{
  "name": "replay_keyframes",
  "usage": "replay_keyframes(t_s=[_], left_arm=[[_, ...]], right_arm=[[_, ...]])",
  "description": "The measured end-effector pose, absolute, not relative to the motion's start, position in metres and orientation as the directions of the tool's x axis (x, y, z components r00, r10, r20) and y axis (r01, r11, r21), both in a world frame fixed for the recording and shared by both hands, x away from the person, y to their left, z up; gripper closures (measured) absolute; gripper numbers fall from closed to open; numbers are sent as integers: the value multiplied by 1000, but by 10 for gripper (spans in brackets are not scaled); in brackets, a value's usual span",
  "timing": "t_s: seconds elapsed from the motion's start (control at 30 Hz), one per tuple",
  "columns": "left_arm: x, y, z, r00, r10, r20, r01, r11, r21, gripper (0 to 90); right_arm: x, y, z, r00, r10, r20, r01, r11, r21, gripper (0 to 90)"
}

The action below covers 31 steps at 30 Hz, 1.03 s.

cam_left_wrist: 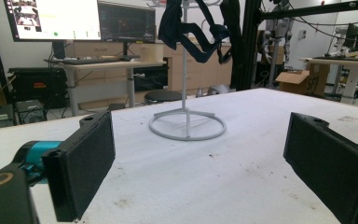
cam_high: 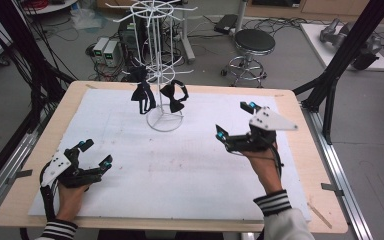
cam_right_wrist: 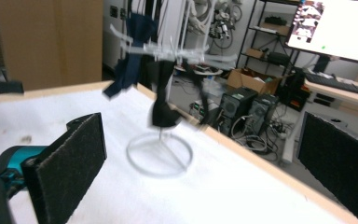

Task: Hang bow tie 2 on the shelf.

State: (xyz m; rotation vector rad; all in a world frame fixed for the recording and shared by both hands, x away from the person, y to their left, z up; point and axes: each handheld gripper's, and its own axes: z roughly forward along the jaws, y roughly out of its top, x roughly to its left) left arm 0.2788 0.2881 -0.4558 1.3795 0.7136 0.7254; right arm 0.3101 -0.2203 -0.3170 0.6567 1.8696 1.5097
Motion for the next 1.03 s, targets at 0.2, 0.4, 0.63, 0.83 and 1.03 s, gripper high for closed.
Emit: replay_keyframes(t_s=[0.2,0.4,0.63,0.83,1.03], left_arm=[[279,288,-456,597,802,-18,-38,51,998,93],[278,288,-456,597,802,-21,-37,54,998,93],[275,288,-456,598,802,-16,-40,50,998,93],[275,288,-456,596,803,-17,-40,50,998,93],[275,287,-456,593,805,-15,-38,47,998,93]], right_arm=[[281,-251,-361,-596,782,-181,-18,212,977,7],[264,-273,-402,-530,842,-102,-28,102,994,7],[260,-284,-441,-484,873,-58,1,67,998,7],[263,-287,-452,-471,881,-52,9,63,998,7],[262,-285,-454,-465,882,-78,-7,85,996,7]])
